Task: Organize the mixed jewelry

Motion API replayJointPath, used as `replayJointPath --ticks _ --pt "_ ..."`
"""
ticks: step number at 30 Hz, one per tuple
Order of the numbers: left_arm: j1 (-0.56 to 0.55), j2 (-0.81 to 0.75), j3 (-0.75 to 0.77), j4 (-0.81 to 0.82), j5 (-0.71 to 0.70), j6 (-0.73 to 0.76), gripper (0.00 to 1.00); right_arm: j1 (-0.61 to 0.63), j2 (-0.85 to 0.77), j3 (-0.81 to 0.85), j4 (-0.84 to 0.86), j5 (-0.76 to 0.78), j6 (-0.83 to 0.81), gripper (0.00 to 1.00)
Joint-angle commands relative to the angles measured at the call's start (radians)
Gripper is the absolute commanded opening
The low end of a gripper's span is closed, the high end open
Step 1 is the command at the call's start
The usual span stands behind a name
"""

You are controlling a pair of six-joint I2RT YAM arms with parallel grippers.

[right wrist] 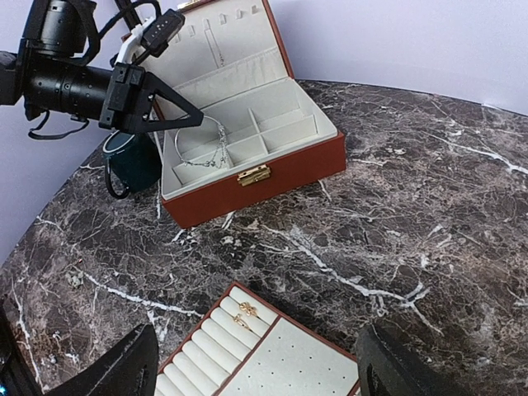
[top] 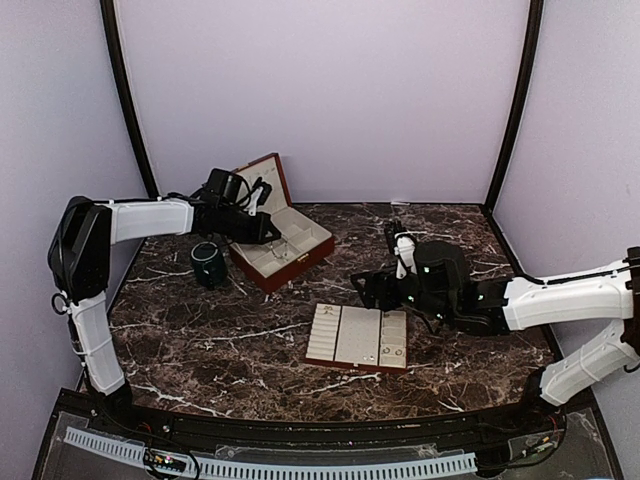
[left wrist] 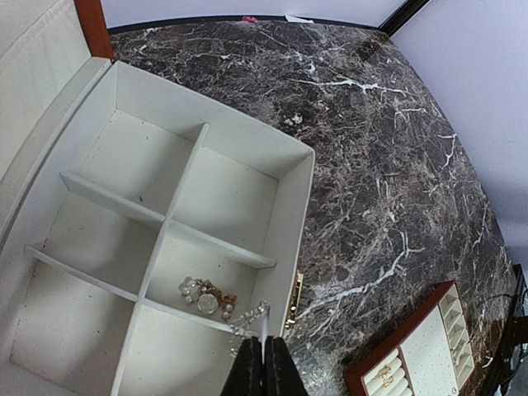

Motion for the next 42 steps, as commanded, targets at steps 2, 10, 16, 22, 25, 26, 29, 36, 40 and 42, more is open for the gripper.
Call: replayJointPath --ticks 2,10,16,22,25,26,29,36,40,42 --pt "0.007 -0.008 0.006 -0.006 -0.012 0.013 0.0 -0.009 0.007 0.002 0.03 -0.021 0.029 0.83" --pt "0.011 -0.053 -0.107 -0.002 -0.044 0.03 0.0 -0.009 0.028 0.014 0.029 -0.03 0.03 0.83" --pt "0.016 -0.058 -0.152 0.01 -0.034 0.031 0.0 -0.01 0.054 0.033 0.032 -0.037 0.033 0.83" --pt "0.021 -0.034 -0.141 0.018 -0.027 0.038 0.0 -0.01 0.068 0.042 0.038 -0.048 0.042 0.83" --pt "0.023 -0.018 -0.125 0.014 -0.023 0.046 0.0 -0.009 0.066 0.042 0.037 -0.048 0.044 0.83" --pt "0.025 -0.013 -0.119 0.013 -0.023 0.049 0.01 -0.009 0.064 0.041 0.038 -0.048 0.045 0.84" --pt "0.025 -0.001 -0.112 0.016 -0.01 0.064 0.06 -0.01 0.059 0.039 0.038 -0.046 0.047 0.84" --pt "0.024 0.017 -0.095 0.009 -0.015 0.102 0.21 -0.01 0.054 0.039 0.035 -0.046 0.048 0.84" --pt "0.025 0.009 -0.086 -0.013 -0.031 0.113 0.31 -0.009 0.047 0.039 0.034 -0.044 0.05 0.84" --pt "0.025 -0.007 -0.088 -0.015 -0.039 0.118 0.37 -0.01 0.042 0.04 0.029 -0.039 0.048 0.83"
